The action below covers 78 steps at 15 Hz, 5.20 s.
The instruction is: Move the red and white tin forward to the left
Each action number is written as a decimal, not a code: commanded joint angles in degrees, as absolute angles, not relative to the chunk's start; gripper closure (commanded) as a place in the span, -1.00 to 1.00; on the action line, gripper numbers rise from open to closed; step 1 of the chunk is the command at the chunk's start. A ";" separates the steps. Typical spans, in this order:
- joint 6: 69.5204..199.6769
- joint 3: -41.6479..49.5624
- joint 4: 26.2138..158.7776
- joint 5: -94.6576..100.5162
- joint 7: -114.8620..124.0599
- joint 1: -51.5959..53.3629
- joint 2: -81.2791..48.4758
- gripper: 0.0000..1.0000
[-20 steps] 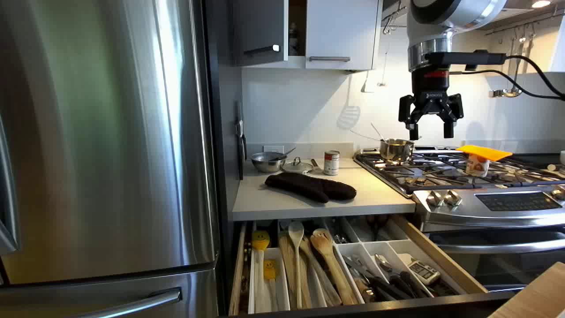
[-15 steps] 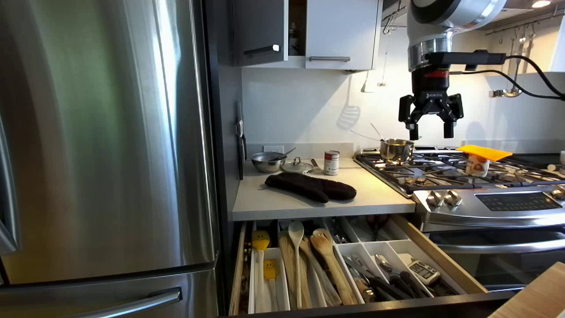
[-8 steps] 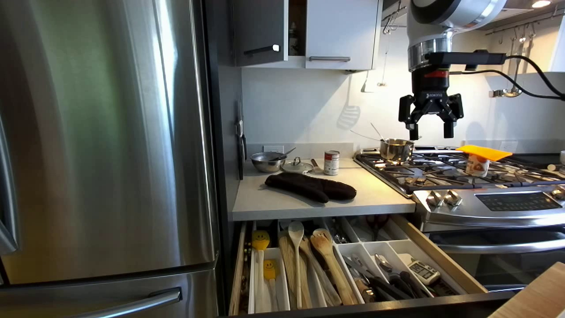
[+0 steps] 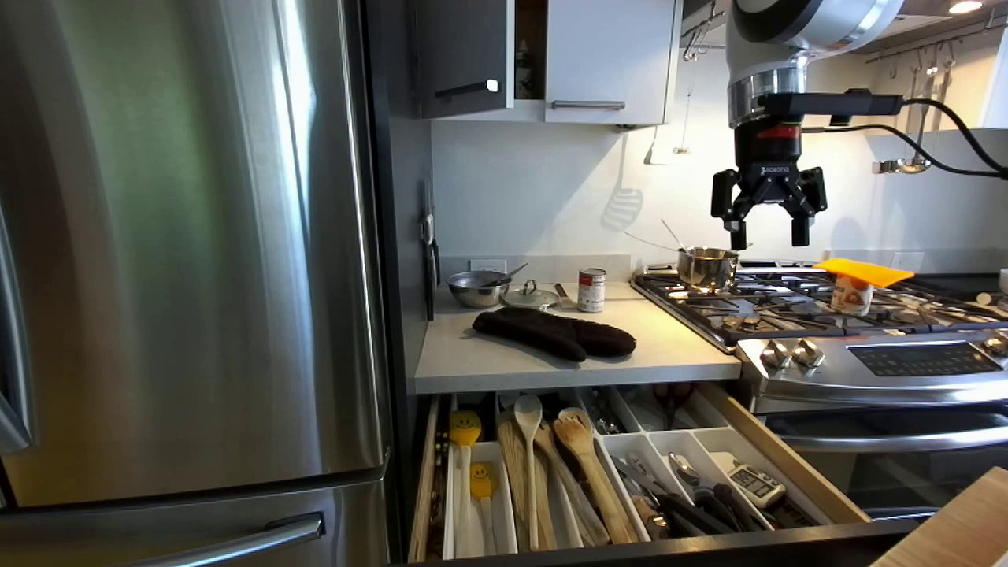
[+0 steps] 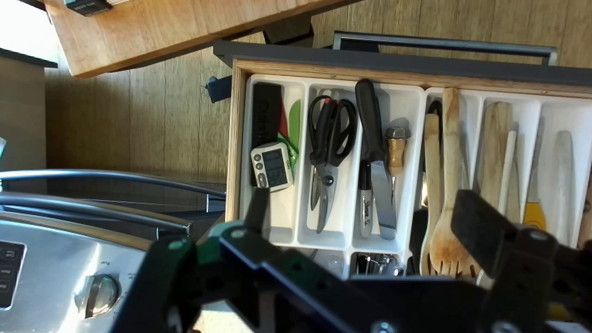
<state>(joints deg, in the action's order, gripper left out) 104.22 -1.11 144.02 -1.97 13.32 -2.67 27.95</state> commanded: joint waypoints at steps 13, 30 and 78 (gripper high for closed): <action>135.02 -0.57 136.42 -5.42 7.75 -0.72 11.87 -1.00; 151.27 1.08 127.96 -3.70 4.58 -1.33 -3.62 -1.00; 144.05 18.39 40.06 2.01 35.46 0.69 -74.09 -1.00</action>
